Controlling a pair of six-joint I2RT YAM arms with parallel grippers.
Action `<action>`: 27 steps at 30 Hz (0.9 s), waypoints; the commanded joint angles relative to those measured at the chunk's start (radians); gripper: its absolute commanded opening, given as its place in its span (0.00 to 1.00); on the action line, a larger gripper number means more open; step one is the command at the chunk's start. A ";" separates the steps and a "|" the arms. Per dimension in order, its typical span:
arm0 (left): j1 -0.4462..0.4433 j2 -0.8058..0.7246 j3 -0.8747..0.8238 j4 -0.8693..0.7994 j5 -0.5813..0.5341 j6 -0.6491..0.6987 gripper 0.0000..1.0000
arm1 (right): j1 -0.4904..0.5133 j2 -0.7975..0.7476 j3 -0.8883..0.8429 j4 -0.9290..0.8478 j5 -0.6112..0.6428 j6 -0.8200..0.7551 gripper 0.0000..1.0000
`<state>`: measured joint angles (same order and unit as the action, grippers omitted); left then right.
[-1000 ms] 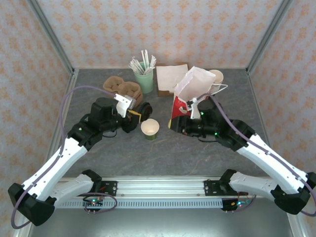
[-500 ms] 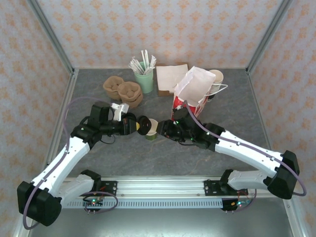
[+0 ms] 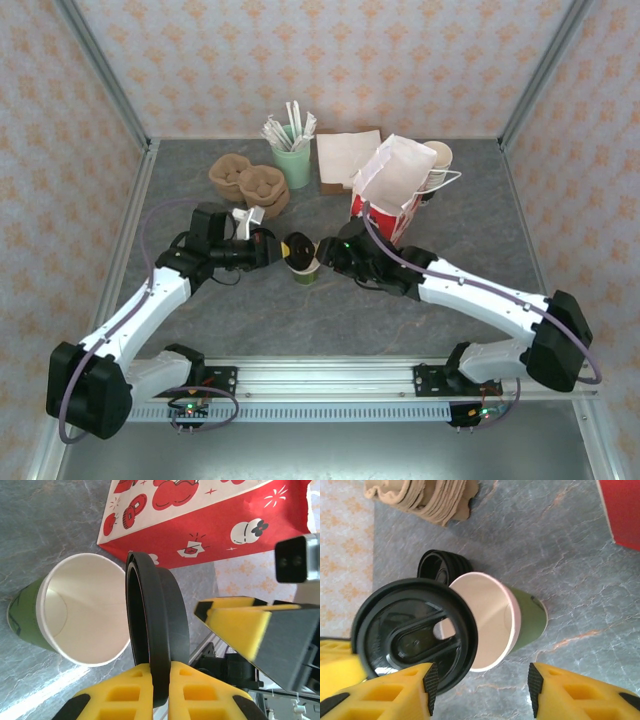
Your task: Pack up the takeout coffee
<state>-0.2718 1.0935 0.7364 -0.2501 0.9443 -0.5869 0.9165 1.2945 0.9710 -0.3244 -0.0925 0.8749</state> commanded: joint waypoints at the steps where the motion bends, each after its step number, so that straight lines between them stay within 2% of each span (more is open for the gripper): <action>1: 0.020 0.014 -0.040 0.065 0.059 -0.018 0.12 | -0.014 0.036 -0.010 0.041 0.020 -0.025 0.53; 5: 0.033 0.023 -0.049 0.078 0.059 -0.022 0.12 | -0.021 0.067 -0.001 0.071 -0.016 -0.039 0.53; 8: 0.039 0.038 -0.058 0.100 0.059 -0.033 0.12 | -0.021 0.085 -0.002 0.080 0.002 -0.058 0.53; 18: 0.039 0.057 -0.095 0.163 0.050 -0.074 0.13 | -0.044 0.138 -0.020 0.160 -0.044 -0.054 0.59; 23: 0.039 0.065 -0.121 0.208 0.033 -0.124 0.16 | -0.062 0.162 -0.018 0.169 -0.070 -0.052 0.60; 27: 0.038 0.068 -0.120 0.212 0.035 -0.133 0.22 | -0.071 0.171 -0.025 0.195 -0.091 -0.045 0.60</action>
<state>-0.2413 1.1584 0.6258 -0.0792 0.9802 -0.6994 0.8513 1.4574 0.9627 -0.1715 -0.1665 0.8299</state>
